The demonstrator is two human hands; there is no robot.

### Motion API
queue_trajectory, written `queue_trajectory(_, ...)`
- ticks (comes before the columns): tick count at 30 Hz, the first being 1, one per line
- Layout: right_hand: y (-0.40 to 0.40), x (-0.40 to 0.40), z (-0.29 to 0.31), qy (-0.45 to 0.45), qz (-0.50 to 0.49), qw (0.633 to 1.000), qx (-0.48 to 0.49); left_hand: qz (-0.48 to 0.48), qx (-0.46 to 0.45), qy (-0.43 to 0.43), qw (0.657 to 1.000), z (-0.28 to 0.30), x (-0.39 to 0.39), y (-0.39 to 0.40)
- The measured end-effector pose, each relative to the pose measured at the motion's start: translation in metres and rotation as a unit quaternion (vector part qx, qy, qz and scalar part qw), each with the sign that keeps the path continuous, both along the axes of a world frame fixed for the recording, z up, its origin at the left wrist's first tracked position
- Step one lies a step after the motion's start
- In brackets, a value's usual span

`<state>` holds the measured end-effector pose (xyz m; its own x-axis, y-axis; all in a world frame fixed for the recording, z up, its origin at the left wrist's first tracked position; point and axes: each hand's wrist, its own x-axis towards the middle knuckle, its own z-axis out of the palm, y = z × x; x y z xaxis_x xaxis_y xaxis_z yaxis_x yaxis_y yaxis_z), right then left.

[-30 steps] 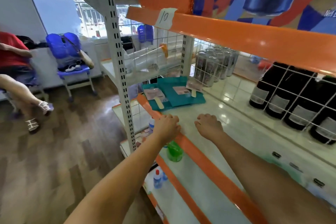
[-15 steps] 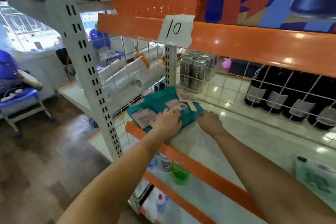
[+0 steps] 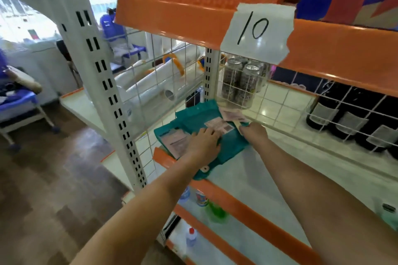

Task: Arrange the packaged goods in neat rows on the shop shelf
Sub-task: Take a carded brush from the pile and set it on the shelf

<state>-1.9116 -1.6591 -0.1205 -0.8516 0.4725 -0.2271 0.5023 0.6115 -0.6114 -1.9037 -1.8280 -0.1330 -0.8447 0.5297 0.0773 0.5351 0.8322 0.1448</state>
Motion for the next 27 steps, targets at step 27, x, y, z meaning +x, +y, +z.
queue_trajectory(27,0.011,0.035,0.01,0.055,-0.061,0.869,-0.489,0.025,0.042,-0.062,0.997,0.007,-0.012,0.025)
